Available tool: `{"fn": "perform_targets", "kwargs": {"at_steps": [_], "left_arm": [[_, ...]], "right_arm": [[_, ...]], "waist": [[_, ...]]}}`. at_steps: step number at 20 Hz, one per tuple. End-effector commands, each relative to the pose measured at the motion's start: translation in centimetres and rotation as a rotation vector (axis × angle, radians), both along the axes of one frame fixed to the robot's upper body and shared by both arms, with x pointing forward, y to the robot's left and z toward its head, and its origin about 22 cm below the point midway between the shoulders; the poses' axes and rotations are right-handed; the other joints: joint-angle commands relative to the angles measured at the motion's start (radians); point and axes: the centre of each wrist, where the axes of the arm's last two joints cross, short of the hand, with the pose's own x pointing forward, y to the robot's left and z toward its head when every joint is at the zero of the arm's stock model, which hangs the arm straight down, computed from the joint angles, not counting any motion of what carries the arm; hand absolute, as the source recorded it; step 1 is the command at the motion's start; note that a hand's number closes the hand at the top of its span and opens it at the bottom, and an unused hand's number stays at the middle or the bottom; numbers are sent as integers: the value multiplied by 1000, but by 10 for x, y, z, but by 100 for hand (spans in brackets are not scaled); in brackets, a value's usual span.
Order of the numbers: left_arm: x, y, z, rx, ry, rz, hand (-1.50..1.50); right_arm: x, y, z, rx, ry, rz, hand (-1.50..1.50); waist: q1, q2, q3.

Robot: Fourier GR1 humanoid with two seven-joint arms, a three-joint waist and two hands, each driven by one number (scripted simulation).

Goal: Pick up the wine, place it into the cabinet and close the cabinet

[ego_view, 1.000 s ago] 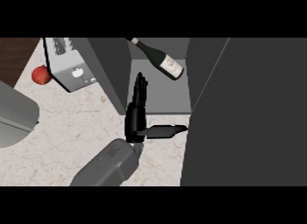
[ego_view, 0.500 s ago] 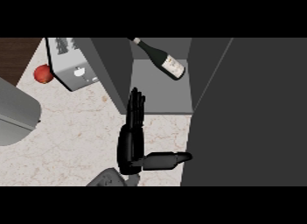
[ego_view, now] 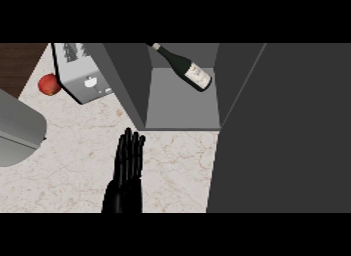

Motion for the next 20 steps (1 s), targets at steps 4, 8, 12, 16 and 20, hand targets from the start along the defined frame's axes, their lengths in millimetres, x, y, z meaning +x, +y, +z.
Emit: {"fn": "perform_targets", "kwargs": {"at_steps": [4,8,12,16,20], "left_arm": [[-32,32,15,3,-13,-78,-150],[-41,44,17,14,-14,-107,-150],[-29,84,28,37,-28,-127,-150],[-43,86,27,23,-32,-117,-150],[-33,111,39,30,-47,-70,-150]], "right_arm": [[-15,2,2,4,35,170,150],[-26,-6,0,-17,32,174,150],[-22,-7,0,-74,4,199,150],[-40,11,0,-4,145,298,150],[-45,19,-5,39,191,355,150]], "waist": [[-2,0,0],[-5,0,0],[-4,1,0],[-4,-1,-1],[-6,-1,0]]}}
